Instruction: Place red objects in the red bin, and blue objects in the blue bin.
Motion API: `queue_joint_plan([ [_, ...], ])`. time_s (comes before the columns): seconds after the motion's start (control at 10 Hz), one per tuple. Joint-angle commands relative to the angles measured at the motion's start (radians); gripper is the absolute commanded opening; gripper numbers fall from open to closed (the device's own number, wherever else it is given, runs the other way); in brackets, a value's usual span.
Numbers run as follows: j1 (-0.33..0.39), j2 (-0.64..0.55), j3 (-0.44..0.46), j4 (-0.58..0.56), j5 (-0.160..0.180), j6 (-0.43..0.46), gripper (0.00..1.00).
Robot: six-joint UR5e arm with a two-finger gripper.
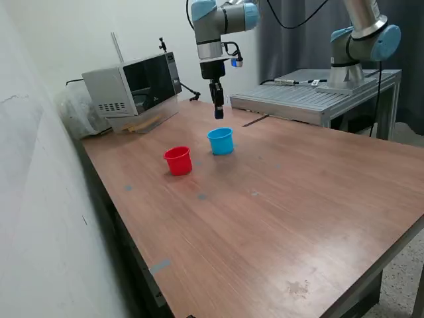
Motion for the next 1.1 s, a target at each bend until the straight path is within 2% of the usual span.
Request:
queue_joint_plan([
  [0.0,-0.079,0.019,0.007,-0.004,0.000,-0.021,0.00],
  [0.2,-0.115,0.050,0.006,-0.010,-0.003,-0.033,0.00],
  [0.7,-0.106,0.099,0.007,-0.024,-0.004,-0.044,0.00],
  [0.8,-0.104,0.101,0.006,-0.021,-0.007,-0.058,1.00],
  [1.0,-0.104,0.099,0.006,-0.020,-0.007,-0.061,1.00],
])
